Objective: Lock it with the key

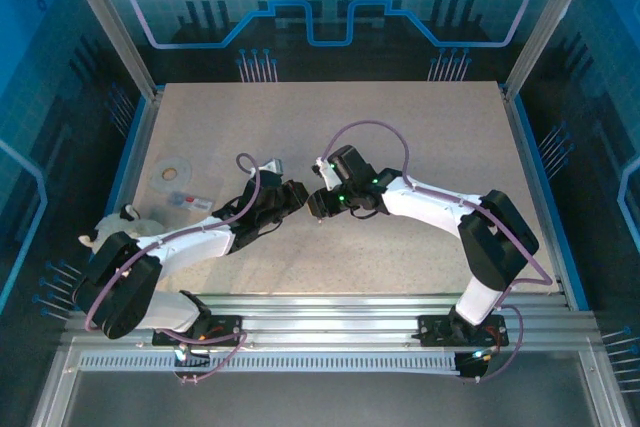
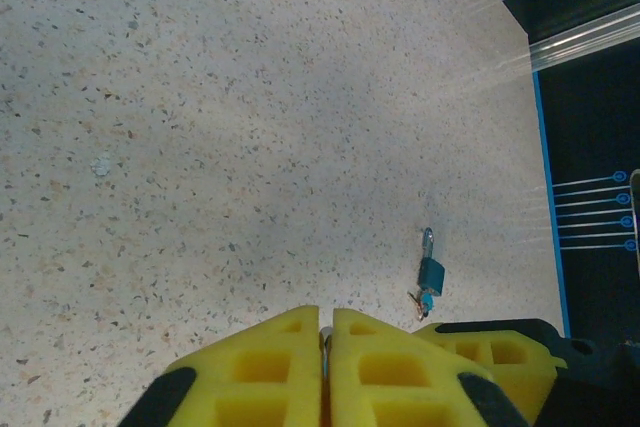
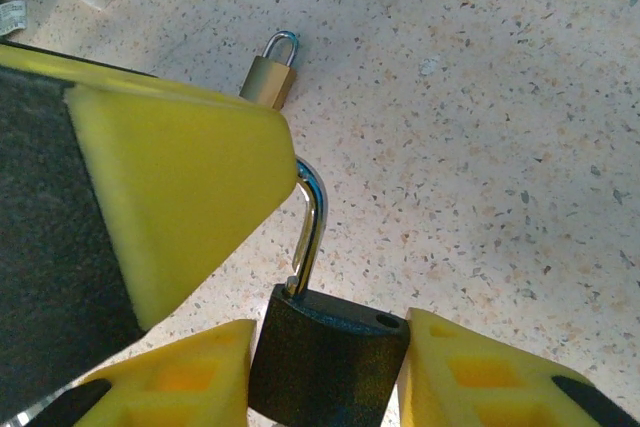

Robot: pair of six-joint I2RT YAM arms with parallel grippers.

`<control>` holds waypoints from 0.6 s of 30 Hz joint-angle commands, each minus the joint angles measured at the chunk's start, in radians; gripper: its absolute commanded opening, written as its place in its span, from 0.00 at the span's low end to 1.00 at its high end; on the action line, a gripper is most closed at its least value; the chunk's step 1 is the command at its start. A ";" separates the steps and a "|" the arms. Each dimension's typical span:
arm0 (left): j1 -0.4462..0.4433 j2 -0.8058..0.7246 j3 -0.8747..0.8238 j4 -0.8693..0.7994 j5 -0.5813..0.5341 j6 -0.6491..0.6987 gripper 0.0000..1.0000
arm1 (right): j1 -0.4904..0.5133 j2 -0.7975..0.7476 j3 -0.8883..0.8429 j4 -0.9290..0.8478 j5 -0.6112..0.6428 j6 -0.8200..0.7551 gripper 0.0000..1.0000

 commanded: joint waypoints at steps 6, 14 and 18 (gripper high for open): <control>-0.006 0.005 0.009 0.011 0.012 -0.003 0.00 | 0.017 -0.030 -0.005 0.037 -0.020 -0.014 0.36; -0.006 -0.027 -0.015 0.024 -0.011 -0.006 0.00 | 0.016 -0.032 -0.012 0.047 -0.028 -0.013 0.37; -0.006 -0.040 -0.022 0.026 -0.016 -0.006 0.00 | 0.017 -0.026 -0.012 0.049 -0.036 -0.010 0.38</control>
